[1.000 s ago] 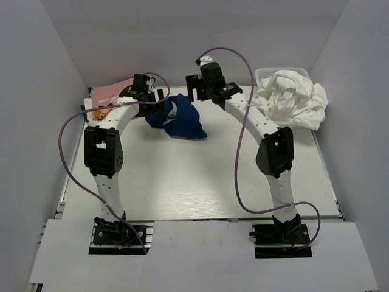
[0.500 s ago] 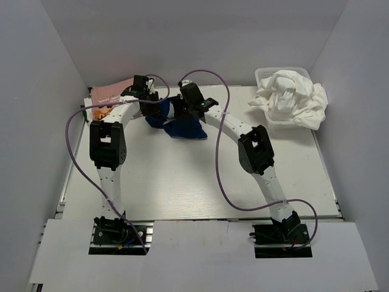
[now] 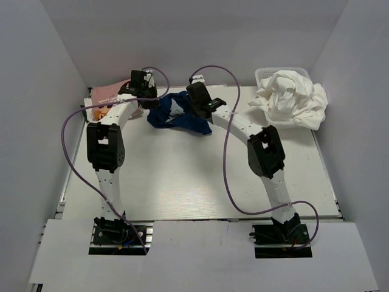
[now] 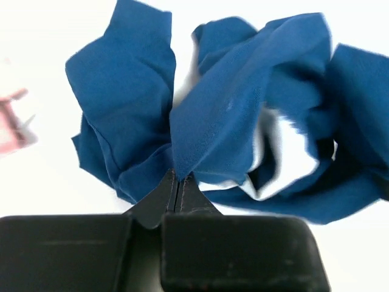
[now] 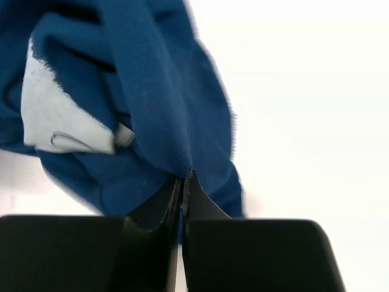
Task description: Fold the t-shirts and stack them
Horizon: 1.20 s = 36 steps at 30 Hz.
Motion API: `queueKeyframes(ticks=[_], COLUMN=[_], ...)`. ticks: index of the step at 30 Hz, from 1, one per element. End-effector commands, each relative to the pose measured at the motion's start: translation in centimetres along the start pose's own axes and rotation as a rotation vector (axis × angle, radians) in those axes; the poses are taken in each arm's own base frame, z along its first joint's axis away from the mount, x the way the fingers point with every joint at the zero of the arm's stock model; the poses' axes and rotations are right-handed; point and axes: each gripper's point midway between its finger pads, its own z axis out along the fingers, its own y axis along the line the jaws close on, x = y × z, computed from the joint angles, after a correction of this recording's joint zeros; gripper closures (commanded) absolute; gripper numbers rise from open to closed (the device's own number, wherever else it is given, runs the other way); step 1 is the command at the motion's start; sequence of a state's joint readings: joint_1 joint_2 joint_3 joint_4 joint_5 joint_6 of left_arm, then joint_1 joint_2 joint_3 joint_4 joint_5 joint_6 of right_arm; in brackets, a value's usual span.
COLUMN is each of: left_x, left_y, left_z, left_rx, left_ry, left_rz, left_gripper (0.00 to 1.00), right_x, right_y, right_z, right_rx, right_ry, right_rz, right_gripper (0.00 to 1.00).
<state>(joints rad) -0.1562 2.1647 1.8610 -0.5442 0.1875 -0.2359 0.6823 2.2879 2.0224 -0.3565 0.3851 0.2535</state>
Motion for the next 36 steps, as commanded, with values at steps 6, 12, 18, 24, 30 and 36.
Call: queueKeyframes(ticks=[6, 12, 18, 24, 30, 36], left_x=[-13.1, -16.9, -15.5, -11.7, -9.0, -4.0], left_y=[-4.6, -7.5, -10.2, -13.2, -11.6, -7.2], left_z=[-16.4, -30.1, -42.9, -46.1, -34.6, -20.9], left_rx=[0.006, 0.012, 0.122, 0.318, 0.293, 0.153], left_ry=[-0.412, -0.687, -0.938, -0.945, -0.579, -0.208], left_rz=[0.048, 0.098, 0.111, 0.136, -0.013, -0.140], left_gripper=[1.00, 1.00, 1.00, 1.00, 1.00, 0.22], right_x=[-15.4, -20.2, -20.9, -19.1, -14.4, -6.5], right_y=[-6.5, -12.5, -16.6, -17.8, -20.4, -19.9], right_z=[-19.4, -33.4, -43.7, -45.6, -38.1, -23.4], right_rx=[0.062, 0.188, 0.213, 0.209, 0.442, 0.316], right_ry=[-0.530, -0.802, -0.974, -0.919, -0.641, -0.211], right_rz=[0.039, 0.087, 0.181, 0.236, 0.264, 0.251], right_gripper=[1.00, 1.00, 1.00, 1.00, 1.00, 1.00])
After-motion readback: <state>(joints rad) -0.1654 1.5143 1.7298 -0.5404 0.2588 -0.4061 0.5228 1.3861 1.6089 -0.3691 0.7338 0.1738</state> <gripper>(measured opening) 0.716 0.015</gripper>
